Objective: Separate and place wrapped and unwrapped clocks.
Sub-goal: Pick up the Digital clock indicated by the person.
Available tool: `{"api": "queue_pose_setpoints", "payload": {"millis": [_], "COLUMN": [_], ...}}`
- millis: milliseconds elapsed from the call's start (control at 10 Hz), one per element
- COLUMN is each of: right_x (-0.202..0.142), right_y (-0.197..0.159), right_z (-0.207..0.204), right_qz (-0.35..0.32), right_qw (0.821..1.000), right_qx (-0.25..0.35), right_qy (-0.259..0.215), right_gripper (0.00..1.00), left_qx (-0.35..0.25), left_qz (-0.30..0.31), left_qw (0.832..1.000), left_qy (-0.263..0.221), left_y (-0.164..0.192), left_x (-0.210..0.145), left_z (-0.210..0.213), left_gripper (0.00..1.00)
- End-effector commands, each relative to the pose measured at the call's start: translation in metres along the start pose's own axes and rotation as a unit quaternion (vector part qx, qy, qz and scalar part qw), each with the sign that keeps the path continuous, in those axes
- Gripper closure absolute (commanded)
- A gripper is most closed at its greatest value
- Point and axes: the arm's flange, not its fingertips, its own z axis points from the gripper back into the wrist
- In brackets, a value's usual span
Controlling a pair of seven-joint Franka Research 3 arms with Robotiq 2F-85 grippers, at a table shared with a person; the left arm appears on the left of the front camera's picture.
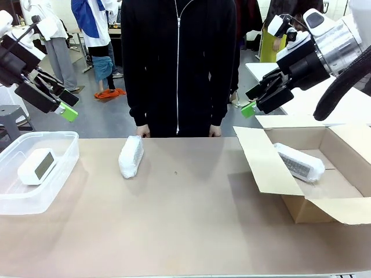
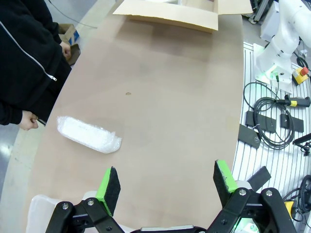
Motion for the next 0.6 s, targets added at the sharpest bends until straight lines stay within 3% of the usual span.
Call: {"api": "queue_pose_setpoints", "payload": {"millis": [0,500], "right_x": [0.0009,0.0009], "right_y": [0.0016,0.0016], "right_z": [0.0000,0.0000], "right_qz": [-0.006,-0.006], "right_qw": [1.000,1.000], "right_qx": [0.005,0.005], "right_qy": [-0.004,-0.004], "right_gripper": [0.00,0.00], "left_qx": [-0.004,-0.004], "left_qz": [0.005,0.005], "left_qw": [1.000,1.000], "left_qy": [-0.003,-0.003], "left_y": [-0.0002,-0.0002], "left_x": [0.0021,0.0021], "left_z": [0.0016,0.0016], "left_gripper": [0.00,0.00]}}
